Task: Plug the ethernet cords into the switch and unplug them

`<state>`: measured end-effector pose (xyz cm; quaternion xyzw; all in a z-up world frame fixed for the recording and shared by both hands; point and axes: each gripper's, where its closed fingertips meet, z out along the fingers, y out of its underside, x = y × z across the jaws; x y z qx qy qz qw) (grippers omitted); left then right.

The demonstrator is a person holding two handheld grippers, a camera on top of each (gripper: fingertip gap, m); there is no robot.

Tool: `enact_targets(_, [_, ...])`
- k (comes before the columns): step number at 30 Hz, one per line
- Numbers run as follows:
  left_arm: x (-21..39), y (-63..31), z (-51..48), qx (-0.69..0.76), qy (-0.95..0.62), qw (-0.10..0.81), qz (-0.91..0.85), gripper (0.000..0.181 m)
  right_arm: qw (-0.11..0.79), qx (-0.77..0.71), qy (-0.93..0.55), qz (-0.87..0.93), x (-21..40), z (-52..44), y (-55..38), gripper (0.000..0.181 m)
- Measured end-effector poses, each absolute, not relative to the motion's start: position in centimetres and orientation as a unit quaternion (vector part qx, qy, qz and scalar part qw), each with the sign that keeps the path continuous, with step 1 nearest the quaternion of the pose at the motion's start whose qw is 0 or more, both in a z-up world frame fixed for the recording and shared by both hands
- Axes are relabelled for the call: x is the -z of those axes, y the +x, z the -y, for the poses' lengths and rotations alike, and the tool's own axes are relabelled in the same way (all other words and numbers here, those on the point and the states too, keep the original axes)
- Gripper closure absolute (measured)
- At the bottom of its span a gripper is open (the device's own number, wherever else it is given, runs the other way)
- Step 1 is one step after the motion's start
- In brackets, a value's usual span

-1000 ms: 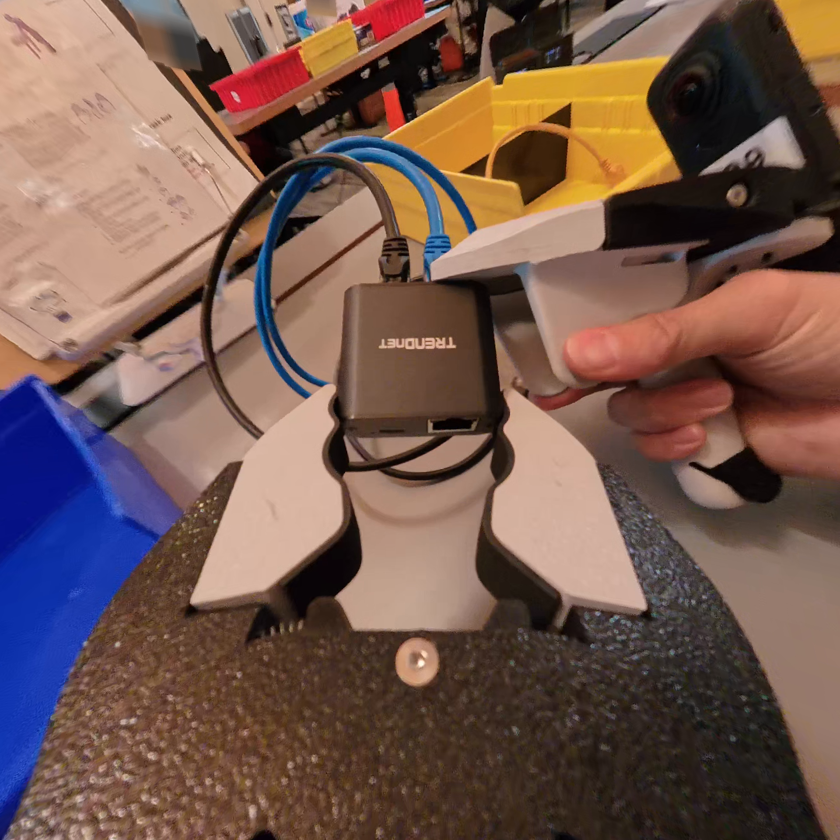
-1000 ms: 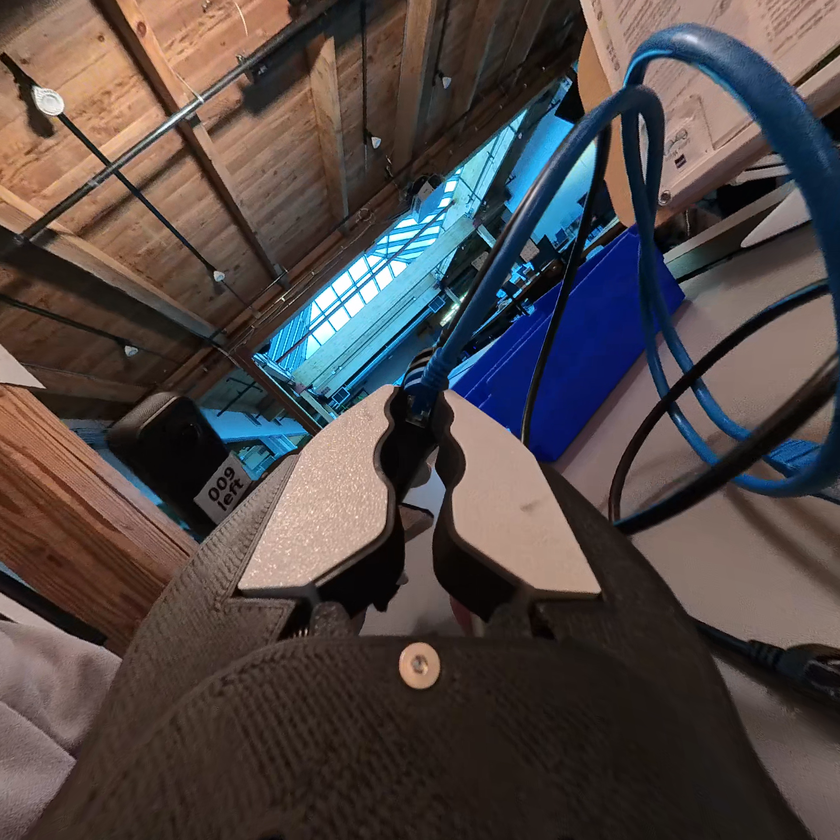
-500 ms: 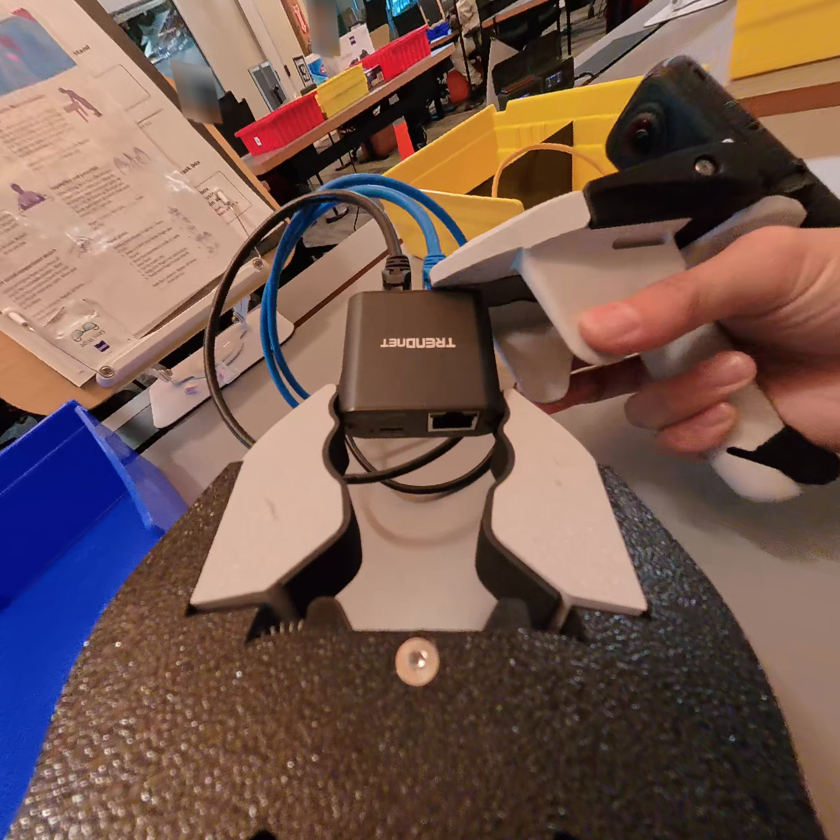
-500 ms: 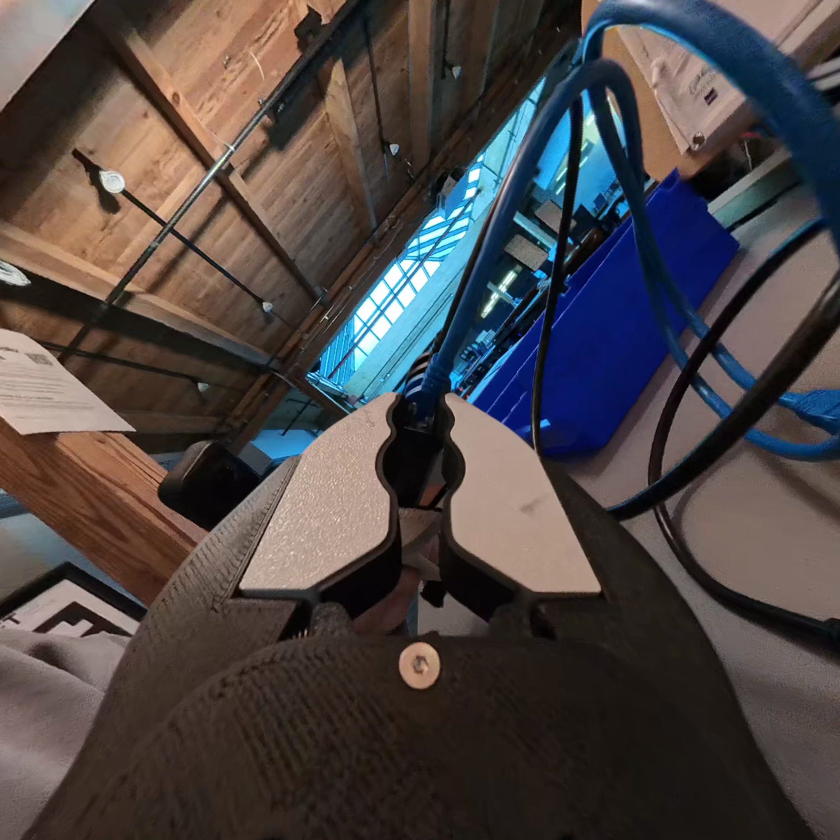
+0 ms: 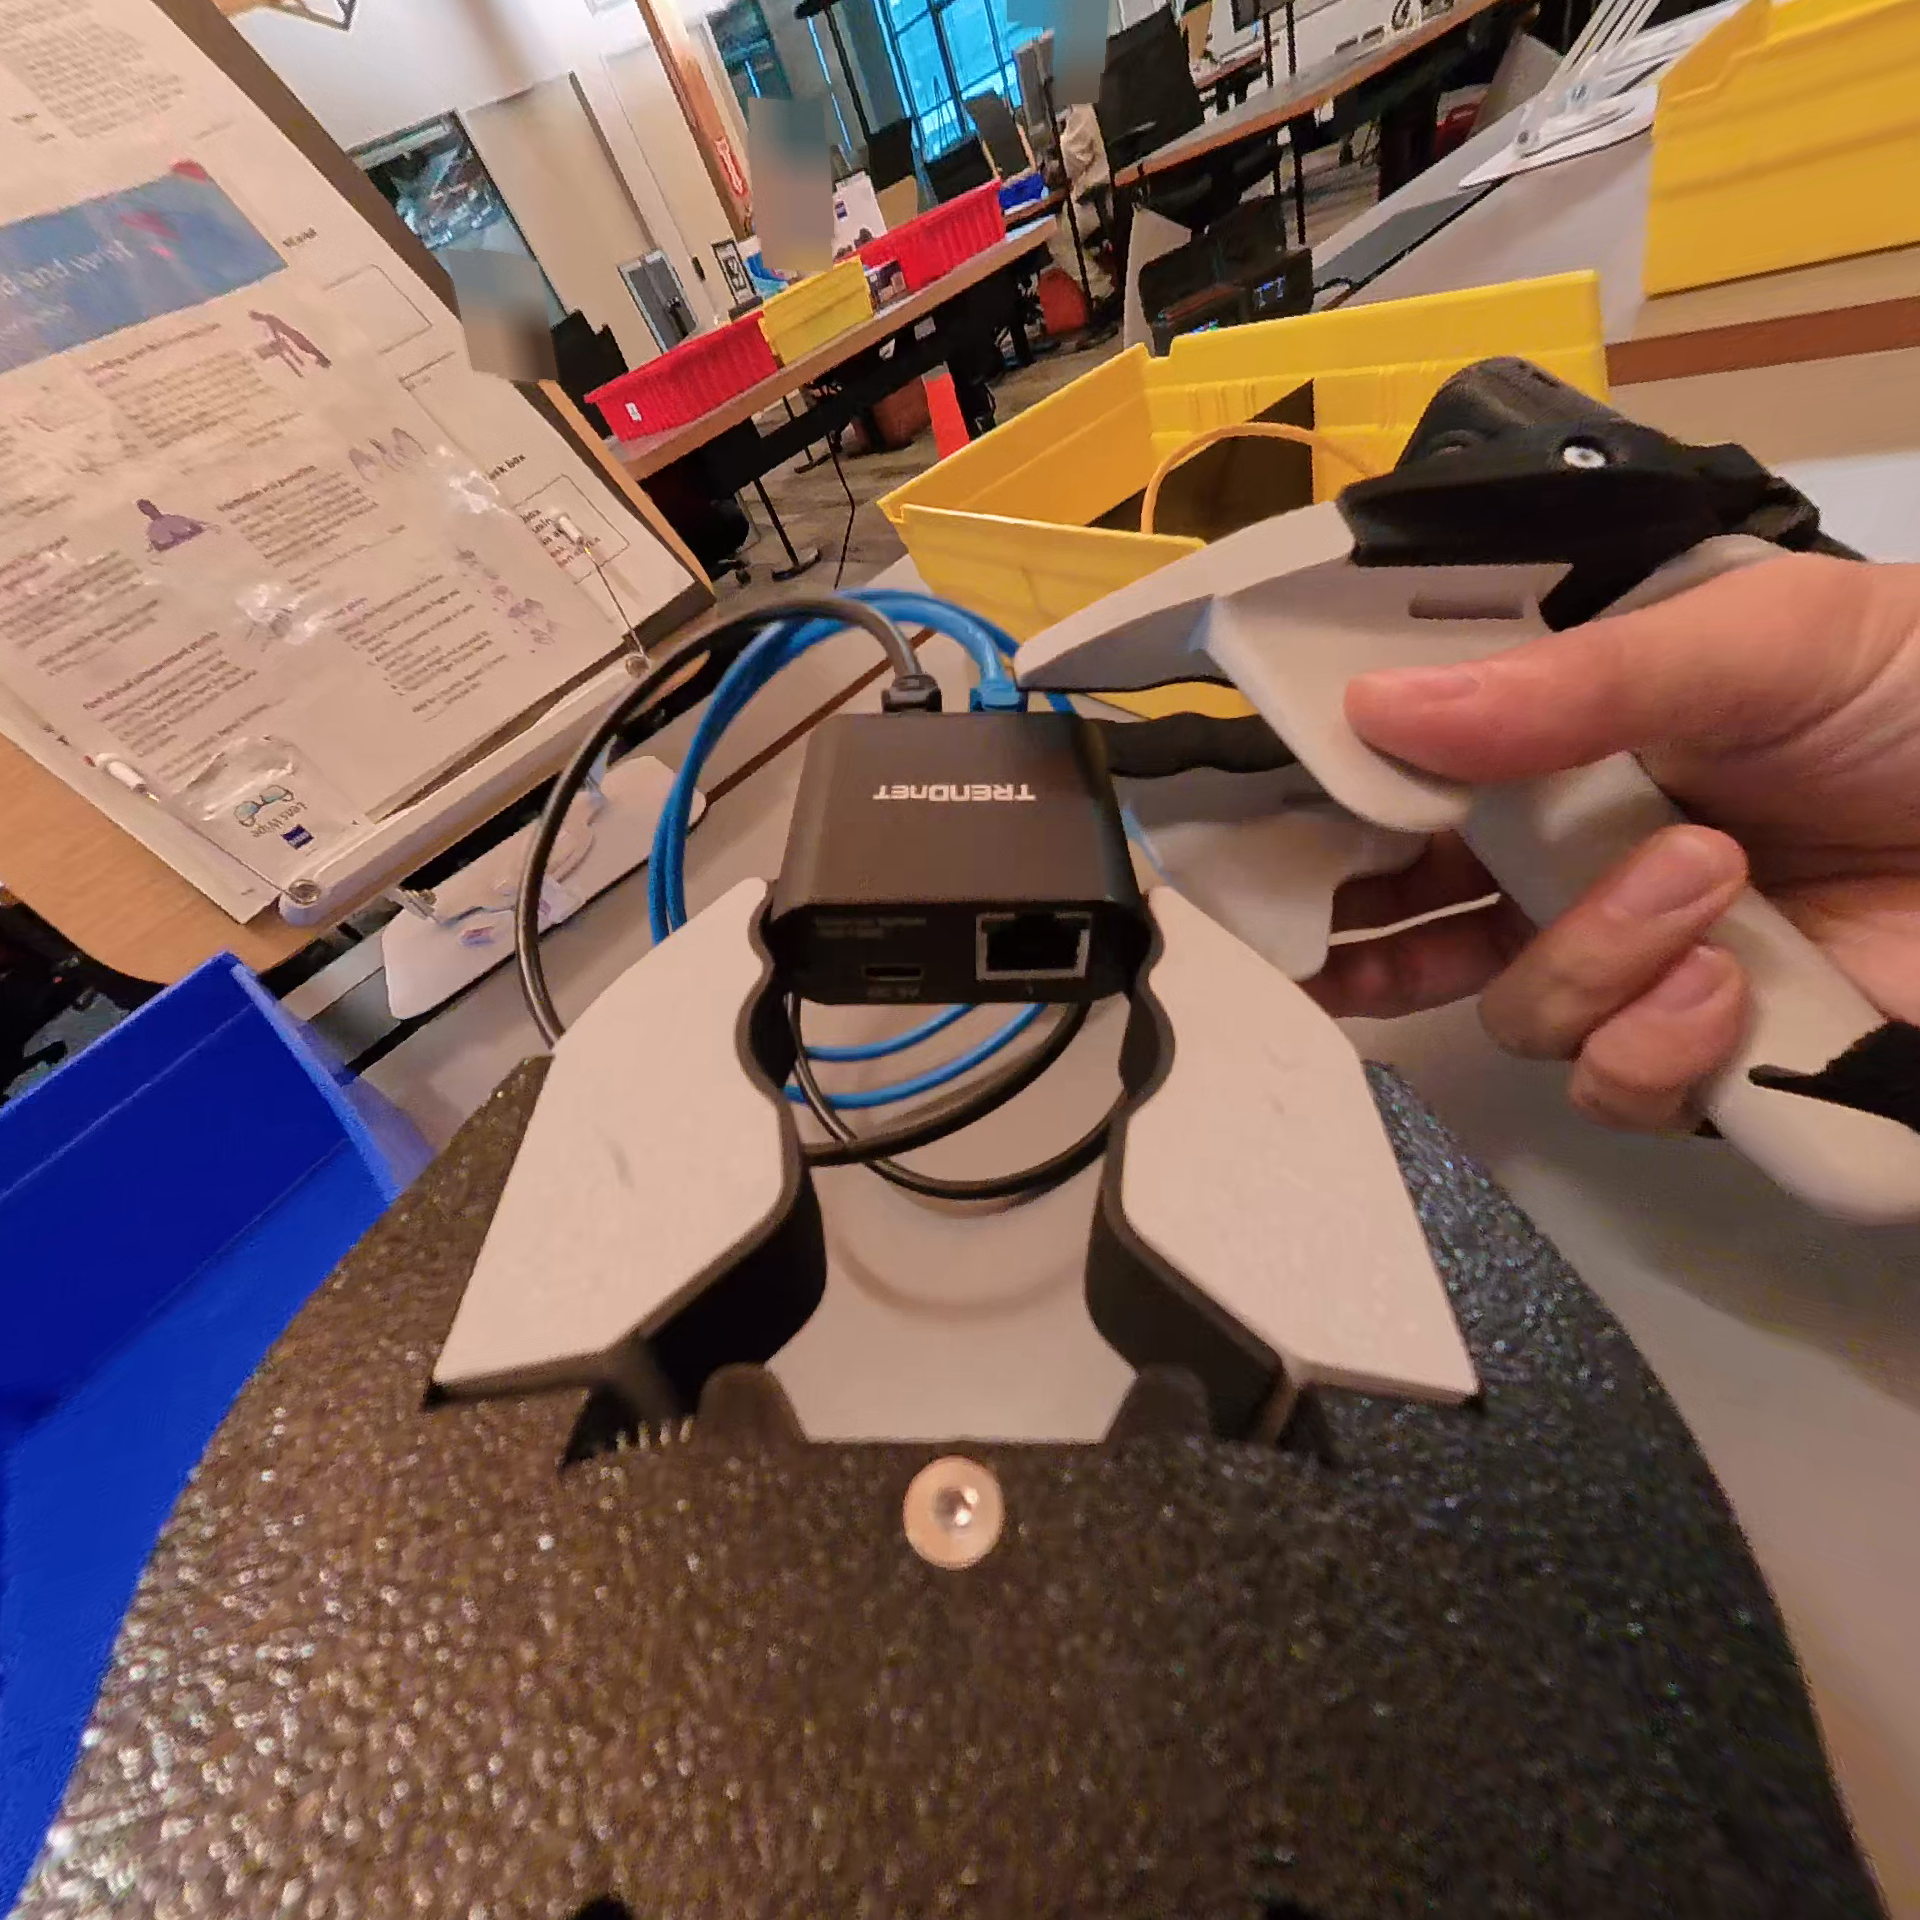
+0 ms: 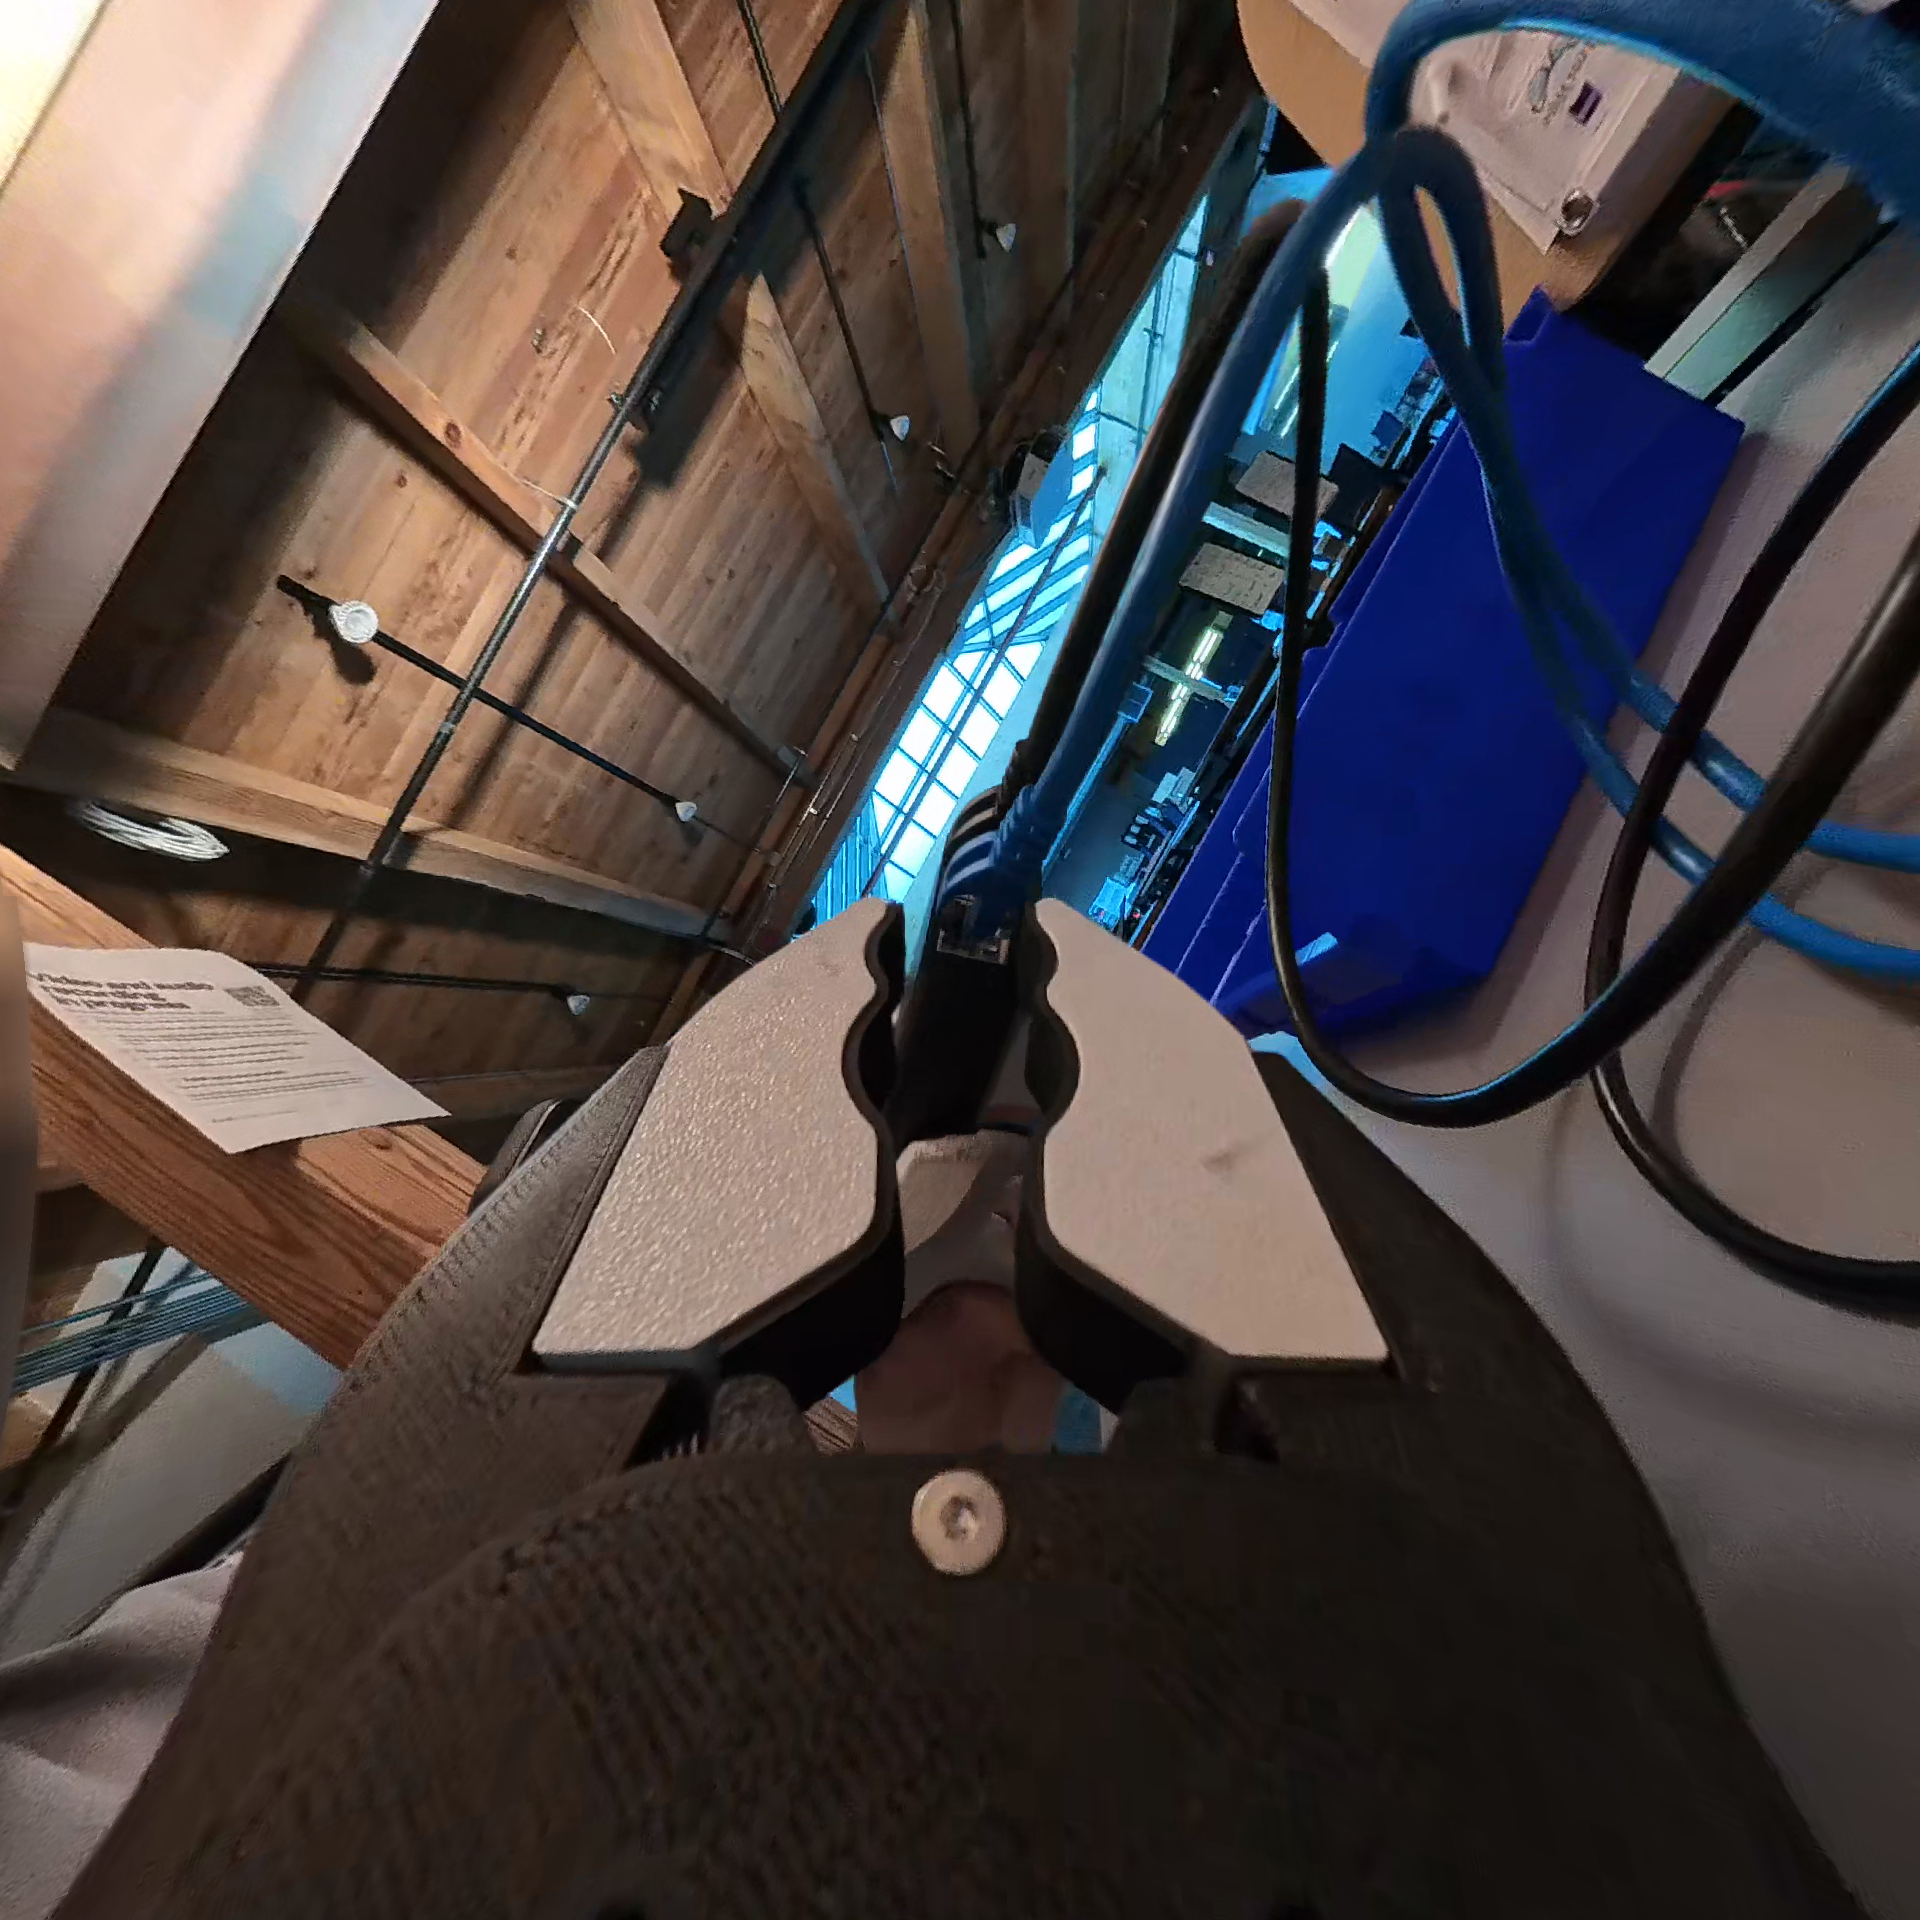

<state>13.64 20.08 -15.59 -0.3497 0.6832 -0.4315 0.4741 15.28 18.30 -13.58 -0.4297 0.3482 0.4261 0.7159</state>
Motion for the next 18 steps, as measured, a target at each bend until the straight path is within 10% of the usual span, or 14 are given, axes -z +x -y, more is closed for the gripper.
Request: enact_targets(18, [15.1,13.1,-18.9,0.477,-0.278,0.485,-0.678,0.12,0.765,-0.376,-0.437,-0.289,11.8,-17.9,14.4,0.166])
